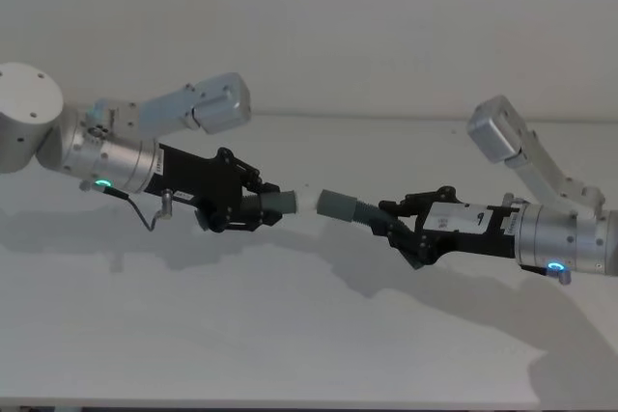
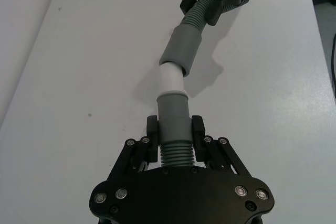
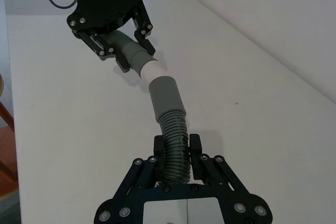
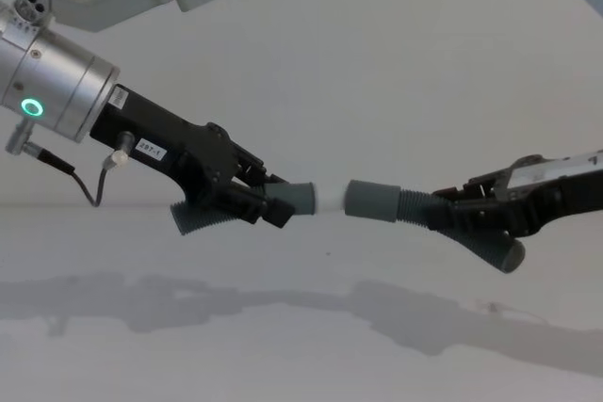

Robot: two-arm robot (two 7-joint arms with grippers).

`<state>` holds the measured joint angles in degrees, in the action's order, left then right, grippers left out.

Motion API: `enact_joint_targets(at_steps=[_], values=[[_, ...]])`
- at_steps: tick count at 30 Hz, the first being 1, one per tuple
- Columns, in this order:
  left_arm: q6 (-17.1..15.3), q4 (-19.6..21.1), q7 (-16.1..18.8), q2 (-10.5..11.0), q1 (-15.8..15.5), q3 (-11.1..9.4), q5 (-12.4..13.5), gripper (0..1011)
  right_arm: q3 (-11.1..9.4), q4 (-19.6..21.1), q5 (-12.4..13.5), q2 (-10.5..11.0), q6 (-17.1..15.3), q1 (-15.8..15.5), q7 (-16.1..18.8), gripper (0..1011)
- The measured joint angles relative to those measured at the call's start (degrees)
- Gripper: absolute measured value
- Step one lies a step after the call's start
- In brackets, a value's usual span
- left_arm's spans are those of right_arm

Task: Use both hands to pick up one end of the pipe from the table, align the ends, and insert them.

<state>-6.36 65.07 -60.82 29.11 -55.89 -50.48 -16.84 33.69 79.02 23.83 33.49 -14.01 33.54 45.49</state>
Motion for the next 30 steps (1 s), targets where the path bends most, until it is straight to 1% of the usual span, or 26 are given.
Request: enact_joint_targets(at_steps=[12,30], values=[[0.43,-1.07,-1.05,-0.50,-0.58,-0.56,-0.96,365,0.69,-1.08,0.46,-0.62,0.42,0.62,-0.36,279],[0.52,-0.61,-3.07,0.22,-0.86,-1.36,-2.30,365,1.44,-1.83,1.30,-0.97,1.14,1.09,-0.42,279]])
